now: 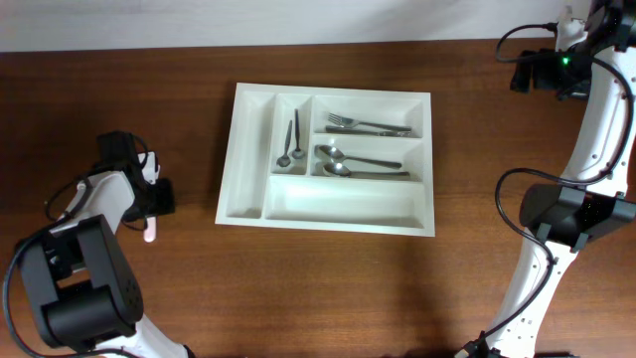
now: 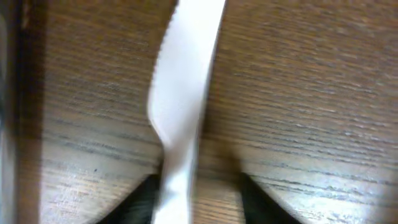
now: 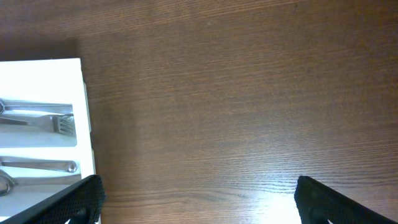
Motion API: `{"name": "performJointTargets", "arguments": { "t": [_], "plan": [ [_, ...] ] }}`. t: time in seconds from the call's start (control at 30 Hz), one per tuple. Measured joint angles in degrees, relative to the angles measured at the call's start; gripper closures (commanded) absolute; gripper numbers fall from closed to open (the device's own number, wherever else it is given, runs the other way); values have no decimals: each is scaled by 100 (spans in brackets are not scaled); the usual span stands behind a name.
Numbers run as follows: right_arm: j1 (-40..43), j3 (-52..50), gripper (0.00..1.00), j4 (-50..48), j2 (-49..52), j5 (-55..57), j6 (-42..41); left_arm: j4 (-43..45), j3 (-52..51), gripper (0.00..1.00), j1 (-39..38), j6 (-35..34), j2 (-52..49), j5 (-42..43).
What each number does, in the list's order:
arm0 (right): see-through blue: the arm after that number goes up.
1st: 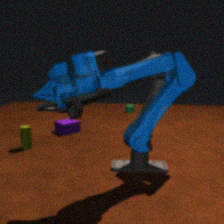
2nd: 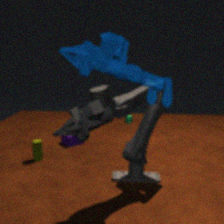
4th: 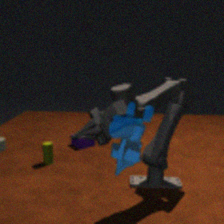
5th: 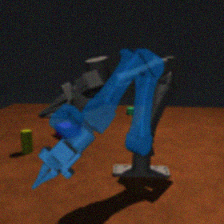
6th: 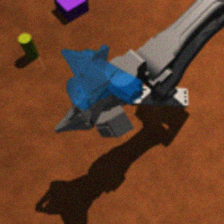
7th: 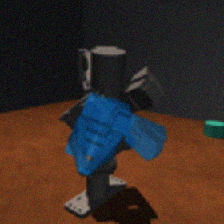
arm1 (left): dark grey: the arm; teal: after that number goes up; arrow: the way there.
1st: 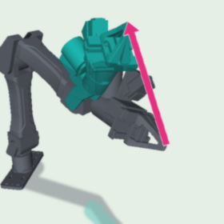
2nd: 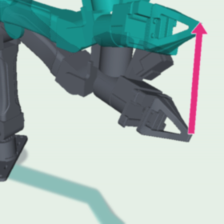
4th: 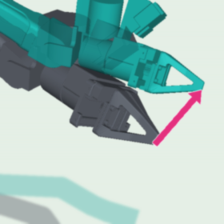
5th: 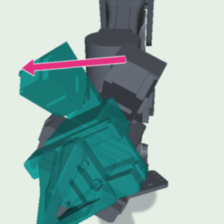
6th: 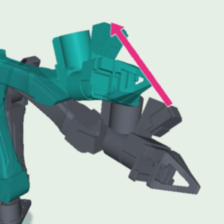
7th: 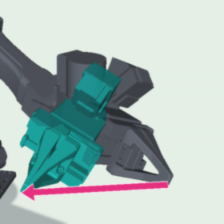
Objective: Pack container
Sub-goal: 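Move the left gripper down to the pink plastic knife and grasp it, then lower the plastic knife into the tray's left compartment and release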
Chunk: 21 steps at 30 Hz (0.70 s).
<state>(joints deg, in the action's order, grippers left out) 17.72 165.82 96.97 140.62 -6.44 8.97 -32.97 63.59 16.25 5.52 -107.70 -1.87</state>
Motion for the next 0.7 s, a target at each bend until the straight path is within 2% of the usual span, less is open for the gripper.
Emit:
{"name": "performJointTargets", "arguments": {
  "t": [0.1,0.17,0.43,0.7],
  "plan": [
    [0,0,1,0,0,2,0,4,4,94,0,-17,-11,4],
    [0,0,1,0,0,2,-2,4,7,98,0,22,-11,-2],
    [0,0,1,0,0,2,-2,-138,96,98,0,48,-48,-4],
    [0,0,1,0,0,2,0,-1150,1067,98,-7,50,-138,9]
  ]
}}
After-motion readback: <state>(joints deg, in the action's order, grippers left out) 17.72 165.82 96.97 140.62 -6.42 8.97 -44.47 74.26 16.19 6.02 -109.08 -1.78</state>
